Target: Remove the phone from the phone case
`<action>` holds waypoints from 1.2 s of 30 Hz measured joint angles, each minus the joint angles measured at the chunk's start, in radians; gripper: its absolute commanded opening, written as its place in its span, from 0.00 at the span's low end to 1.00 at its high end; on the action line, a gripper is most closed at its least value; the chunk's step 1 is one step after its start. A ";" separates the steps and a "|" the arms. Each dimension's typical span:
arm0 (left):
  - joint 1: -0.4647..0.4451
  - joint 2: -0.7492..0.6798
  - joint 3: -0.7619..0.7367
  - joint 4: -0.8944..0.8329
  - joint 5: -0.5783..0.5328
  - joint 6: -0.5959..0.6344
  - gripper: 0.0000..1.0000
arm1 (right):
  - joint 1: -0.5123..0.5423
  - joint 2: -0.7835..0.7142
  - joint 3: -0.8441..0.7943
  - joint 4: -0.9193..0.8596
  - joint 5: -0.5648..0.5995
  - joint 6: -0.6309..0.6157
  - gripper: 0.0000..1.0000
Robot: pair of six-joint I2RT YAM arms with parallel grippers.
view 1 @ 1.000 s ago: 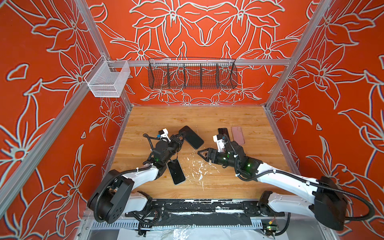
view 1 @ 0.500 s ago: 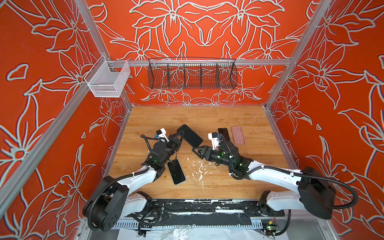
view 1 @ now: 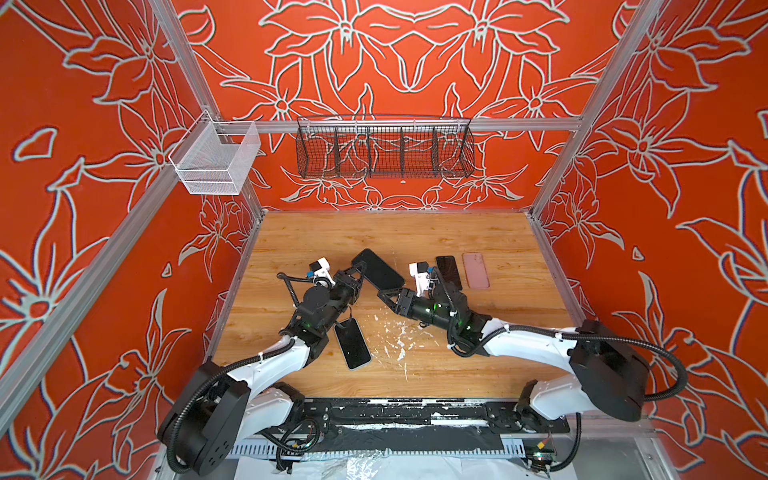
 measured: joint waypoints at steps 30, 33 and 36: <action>-0.001 0.018 0.000 0.016 -0.010 -0.106 0.00 | 0.010 -0.001 0.000 0.084 0.031 -0.004 0.13; -0.003 0.023 0.001 0.017 -0.009 -0.117 0.00 | 0.010 -0.017 -0.002 0.058 0.034 -0.047 0.13; -0.008 0.030 0.003 0.023 -0.007 -0.133 0.00 | 0.010 -0.040 -0.006 0.031 0.041 -0.092 0.12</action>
